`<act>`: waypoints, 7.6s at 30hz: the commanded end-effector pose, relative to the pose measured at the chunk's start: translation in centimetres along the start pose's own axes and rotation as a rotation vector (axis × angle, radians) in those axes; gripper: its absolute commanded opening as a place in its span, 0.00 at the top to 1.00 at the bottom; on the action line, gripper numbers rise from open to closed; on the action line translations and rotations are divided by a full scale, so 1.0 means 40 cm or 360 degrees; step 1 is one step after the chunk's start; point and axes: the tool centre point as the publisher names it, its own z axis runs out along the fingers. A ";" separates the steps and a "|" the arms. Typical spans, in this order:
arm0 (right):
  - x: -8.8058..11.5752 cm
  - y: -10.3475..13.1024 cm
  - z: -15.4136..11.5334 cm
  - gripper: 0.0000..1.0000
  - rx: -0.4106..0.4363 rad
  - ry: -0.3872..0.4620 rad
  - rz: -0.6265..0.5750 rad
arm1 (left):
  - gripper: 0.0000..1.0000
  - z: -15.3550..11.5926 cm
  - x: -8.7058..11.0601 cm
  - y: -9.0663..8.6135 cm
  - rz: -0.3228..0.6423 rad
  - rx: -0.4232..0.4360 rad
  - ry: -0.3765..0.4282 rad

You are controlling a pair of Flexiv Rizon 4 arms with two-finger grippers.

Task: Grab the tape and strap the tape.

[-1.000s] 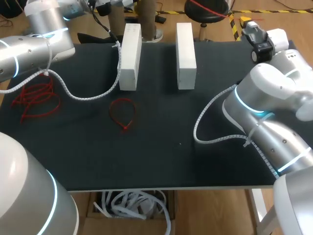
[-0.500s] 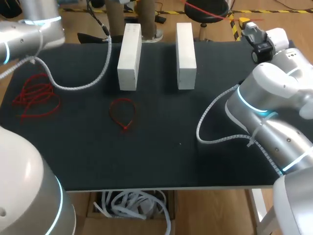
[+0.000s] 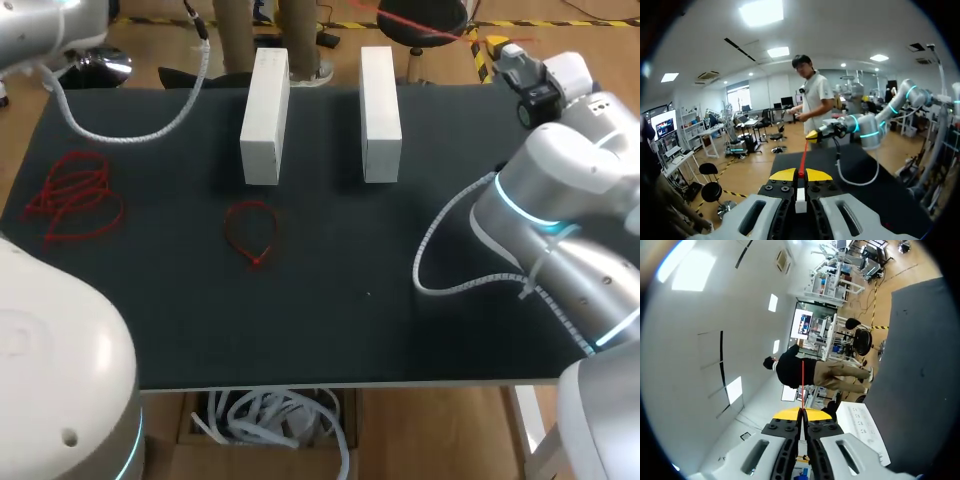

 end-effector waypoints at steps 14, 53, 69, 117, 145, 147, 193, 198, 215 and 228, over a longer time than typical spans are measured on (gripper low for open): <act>0.003 0.011 0.000 1.00 0.0026 -0.0020 0.0001 | 1.00 -0.004 0.006 -0.013 -0.0001 -0.0137 0.0000; 0.003 0.011 0.000 1.00 0.0026 -0.0020 0.0001 | 1.00 0.077 0.033 -0.073 -0.0084 -0.0488 0.0052; 0.003 0.011 0.000 1.00 0.0026 -0.0020 0.0001 | 1.00 0.105 0.035 -0.071 -0.0168 -0.0965 0.0128; 0.003 0.011 0.000 1.00 0.0026 -0.0020 0.0001 | 1.00 0.230 0.041 -0.101 -0.0177 -0.1766 0.0206; 0.003 0.011 0.000 1.00 0.0026 -0.0020 0.0001 | 1.00 0.276 0.048 -0.060 -0.0132 -0.1782 0.0157; 0.003 0.011 0.000 1.00 0.0026 -0.0020 0.0001 | 1.00 0.276 0.048 -0.060 -0.0132 -0.1782 0.0157; 0.035 0.054 0.010 1.00 0.0232 -0.0643 -0.1718 | 1.00 0.276 0.048 -0.060 -0.0132 -0.1782 0.0157; 0.036 0.056 0.005 1.00 0.0320 -0.0720 -0.1934 | 1.00 0.276 0.048 -0.060 -0.0132 -0.1782 0.0157; 0.025 0.060 0.003 1.00 0.0395 -0.0669 -0.1968 | 1.00 0.276 0.048 -0.060 -0.0132 -0.1782 0.0157; 0.019 0.061 0.001 1.00 0.0452 -0.0734 -0.2061 | 1.00 0.276 0.048 -0.060 -0.0132 -0.1782 0.0157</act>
